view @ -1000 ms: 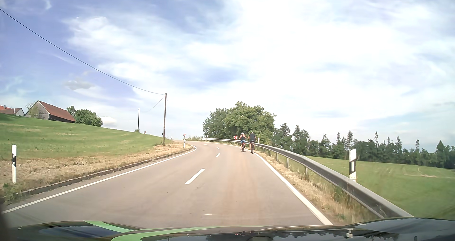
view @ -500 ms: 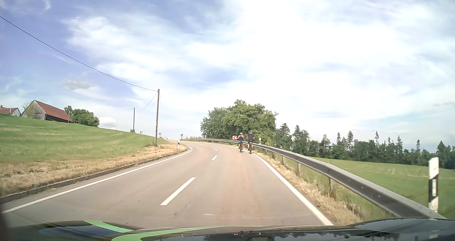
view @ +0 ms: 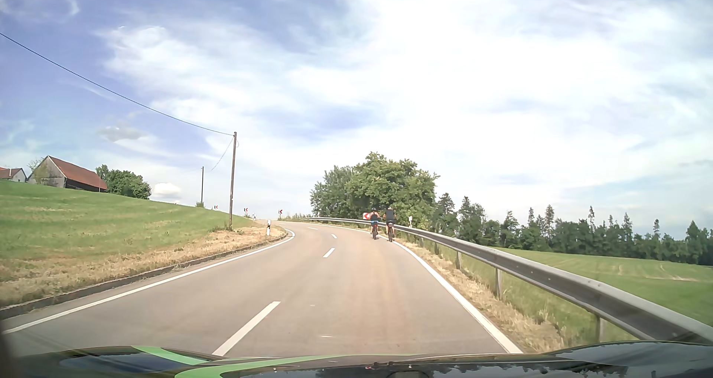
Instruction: Follow the waypoints while adhering to traffic rules and regulations
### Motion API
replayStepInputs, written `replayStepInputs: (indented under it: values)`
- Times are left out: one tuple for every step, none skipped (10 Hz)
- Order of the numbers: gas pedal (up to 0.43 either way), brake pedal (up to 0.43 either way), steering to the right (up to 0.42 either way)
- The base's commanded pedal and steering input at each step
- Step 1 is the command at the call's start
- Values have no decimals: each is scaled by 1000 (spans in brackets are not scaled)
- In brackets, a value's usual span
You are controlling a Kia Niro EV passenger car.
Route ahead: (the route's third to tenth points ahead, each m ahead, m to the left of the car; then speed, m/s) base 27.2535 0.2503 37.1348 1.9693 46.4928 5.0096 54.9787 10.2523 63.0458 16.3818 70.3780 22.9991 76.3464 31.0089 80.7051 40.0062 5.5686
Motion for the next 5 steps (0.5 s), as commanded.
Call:
replayStepInputs:
  values:
    - [228, 0, 2]
    - [228, 0, 2]
    - [228, 0, 2]
    - [228, 0, 2]
    - [228, 0, 1]
